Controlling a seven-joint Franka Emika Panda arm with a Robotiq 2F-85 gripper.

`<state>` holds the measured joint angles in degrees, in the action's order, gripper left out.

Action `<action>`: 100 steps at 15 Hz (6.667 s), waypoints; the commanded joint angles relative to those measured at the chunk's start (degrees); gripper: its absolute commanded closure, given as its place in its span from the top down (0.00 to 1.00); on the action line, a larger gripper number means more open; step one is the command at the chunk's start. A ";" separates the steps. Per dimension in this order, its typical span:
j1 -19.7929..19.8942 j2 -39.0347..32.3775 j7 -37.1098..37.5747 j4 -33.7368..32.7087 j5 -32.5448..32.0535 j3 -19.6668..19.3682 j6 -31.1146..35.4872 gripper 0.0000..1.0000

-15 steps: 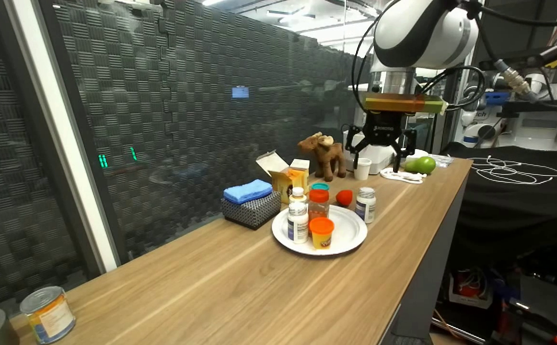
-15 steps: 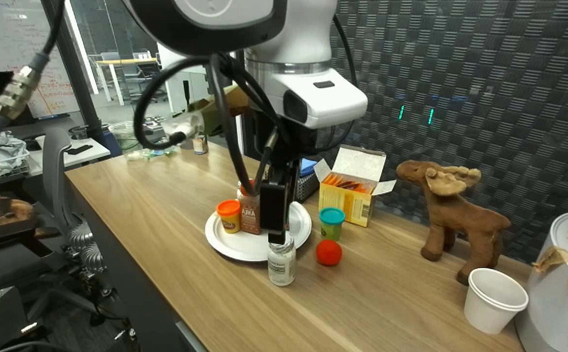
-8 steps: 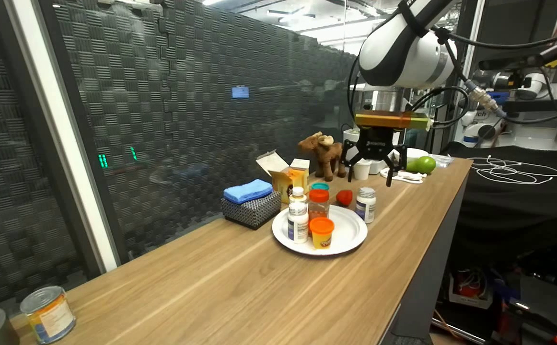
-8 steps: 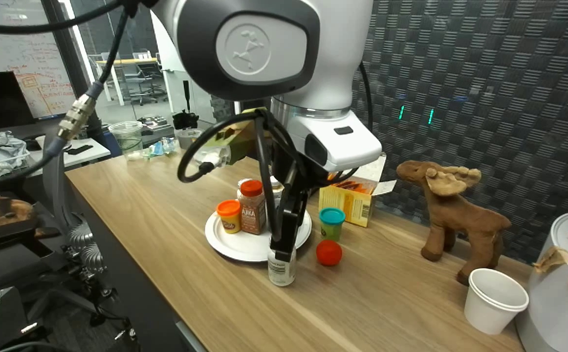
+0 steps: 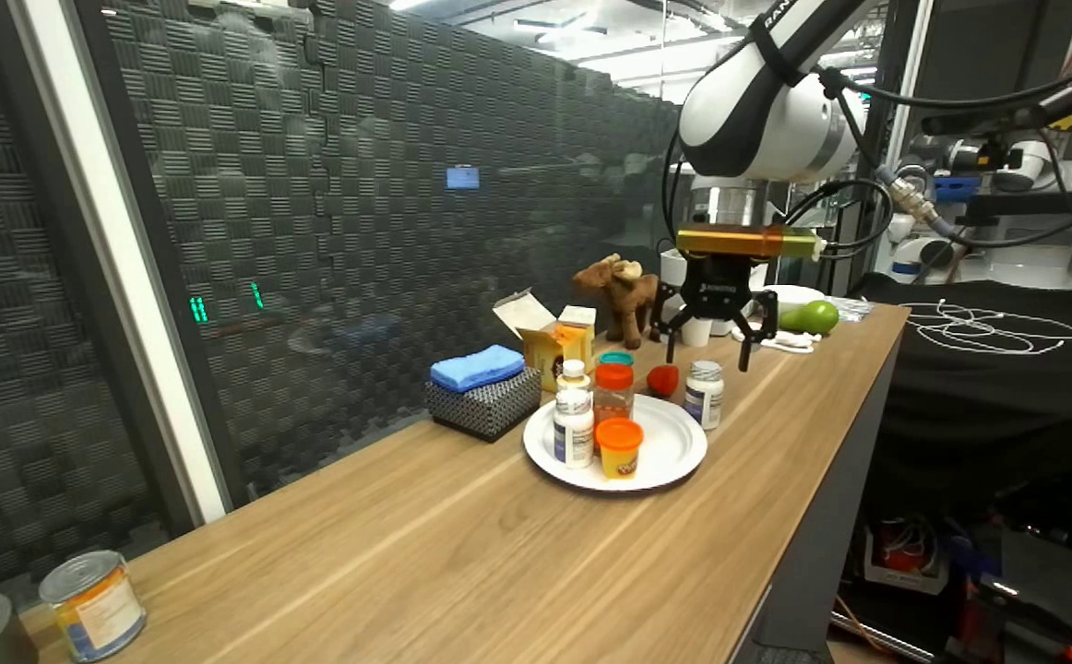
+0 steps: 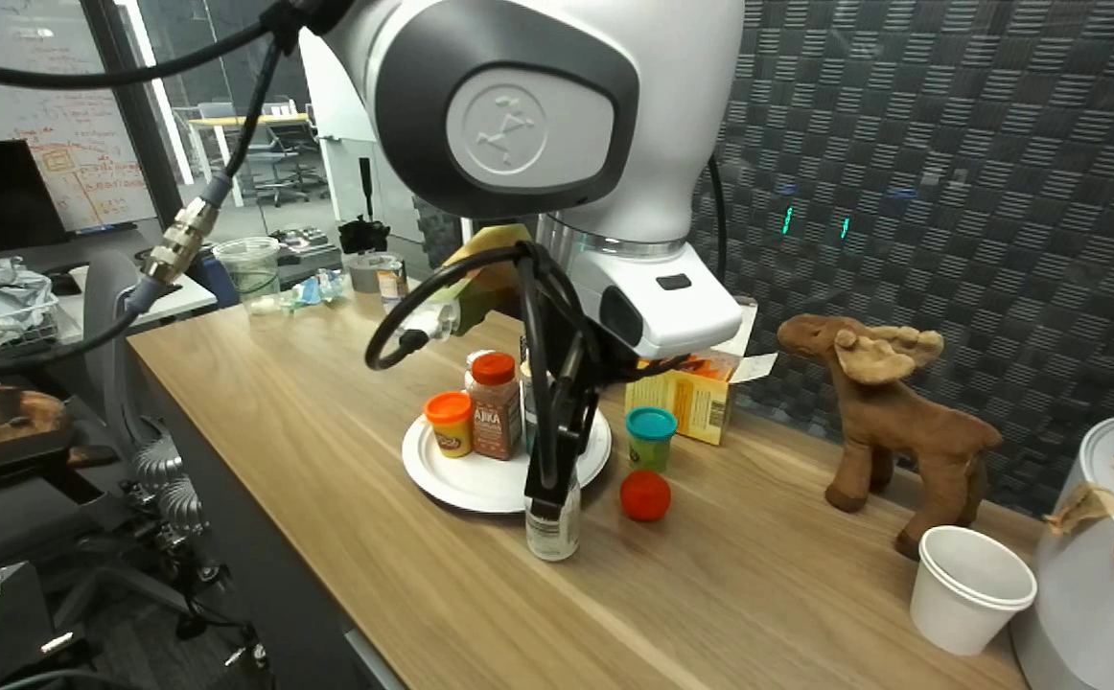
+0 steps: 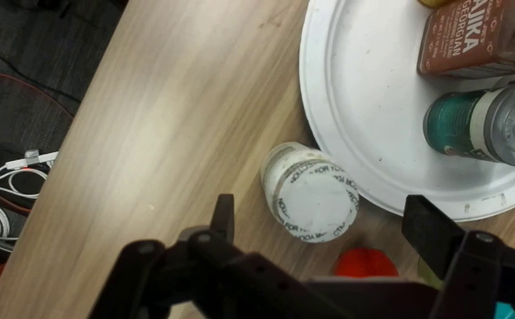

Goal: Put the objects on the table onto the tray

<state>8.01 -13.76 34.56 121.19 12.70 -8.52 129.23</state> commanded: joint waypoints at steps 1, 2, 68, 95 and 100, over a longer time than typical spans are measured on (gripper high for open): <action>-0.23 0.56 -1.50 -0.47 1.93 -0.04 -1.05 0.73; -0.23 0.53 -1.53 -0.45 2.11 -0.02 -1.01 0.69; 0.06 -11.35 -6.13 -21.95 4.19 1.41 -1.66 1.00; 0.45 -11.11 -8.10 -14.84 6.78 1.09 2.92 0.28; 0.78 -3.47 -12.92 -3.20 9.12 2.07 10.02 0.28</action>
<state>8.55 -23.93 25.64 109.35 18.81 -7.34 134.69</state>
